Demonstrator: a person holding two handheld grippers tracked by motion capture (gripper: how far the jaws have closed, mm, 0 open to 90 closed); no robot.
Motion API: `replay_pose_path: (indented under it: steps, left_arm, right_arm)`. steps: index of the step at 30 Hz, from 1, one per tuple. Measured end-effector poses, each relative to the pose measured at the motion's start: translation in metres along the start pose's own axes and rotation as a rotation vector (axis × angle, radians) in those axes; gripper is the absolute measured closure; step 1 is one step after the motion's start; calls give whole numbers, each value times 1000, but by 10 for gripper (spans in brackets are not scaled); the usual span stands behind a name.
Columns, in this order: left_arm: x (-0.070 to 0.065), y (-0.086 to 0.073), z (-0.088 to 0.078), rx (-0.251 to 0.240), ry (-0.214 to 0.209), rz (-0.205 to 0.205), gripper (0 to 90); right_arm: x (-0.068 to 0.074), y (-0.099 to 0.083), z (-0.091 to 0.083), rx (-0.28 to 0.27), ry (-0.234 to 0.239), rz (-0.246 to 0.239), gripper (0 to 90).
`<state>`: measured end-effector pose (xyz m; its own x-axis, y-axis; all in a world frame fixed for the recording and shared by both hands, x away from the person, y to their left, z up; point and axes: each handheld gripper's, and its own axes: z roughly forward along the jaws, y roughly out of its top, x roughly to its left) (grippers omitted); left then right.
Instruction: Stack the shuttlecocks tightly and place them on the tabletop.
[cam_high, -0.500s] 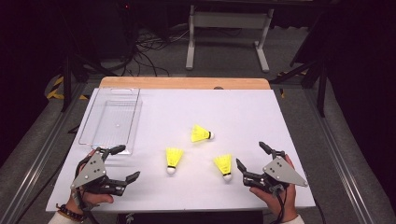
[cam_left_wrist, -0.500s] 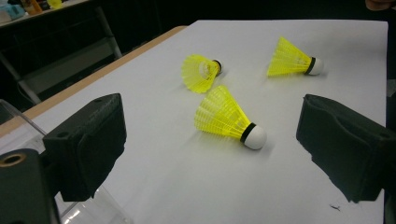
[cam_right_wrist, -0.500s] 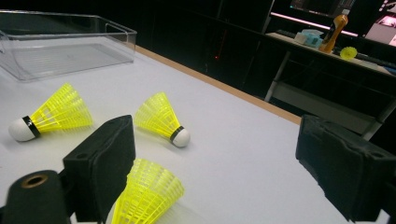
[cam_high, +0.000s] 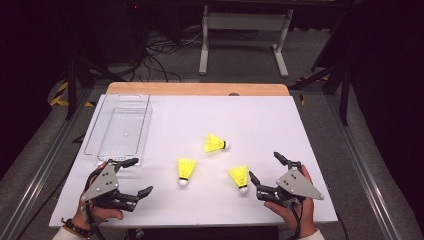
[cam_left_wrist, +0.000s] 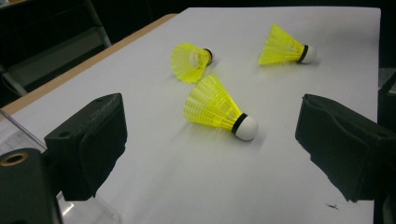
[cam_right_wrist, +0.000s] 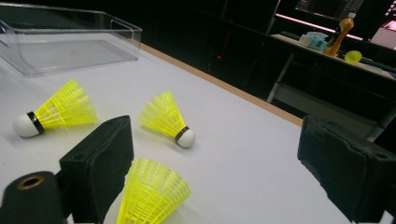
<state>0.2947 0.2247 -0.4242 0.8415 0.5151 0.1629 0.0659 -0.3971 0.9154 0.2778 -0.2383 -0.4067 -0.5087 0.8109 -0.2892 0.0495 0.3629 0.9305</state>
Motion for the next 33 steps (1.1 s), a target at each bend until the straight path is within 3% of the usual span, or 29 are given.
replay_pose_path:
  steps: [11,13,14,15,19,23,30,33]
  left_arm:
    - [-5,5,36,150,-51,-17,132]
    - [-6,5,47,203,-72,-39,132]
    - [-6,5,59,268,-109,-62,132]
    - [-7,5,64,287,-107,-69,132]
    - [-7,5,74,324,-120,-90,131]
    - [-8,4,89,364,-142,-137,128]
    - [-13,9,113,407,-120,-148,128]
    - [-13,11,124,434,-88,-157,128]
  right_arm:
    - [4,0,10,17,10,-27,103]
    - [4,0,11,22,11,-30,103]
    - [4,-1,12,26,12,-32,103]
    - [4,-1,13,29,13,-34,105]
    - [4,-1,13,33,11,-35,106]
    - [5,-2,14,38,16,-41,109]
    - [6,-3,16,54,10,-49,114]
    - [7,-3,16,55,10,-52,116]
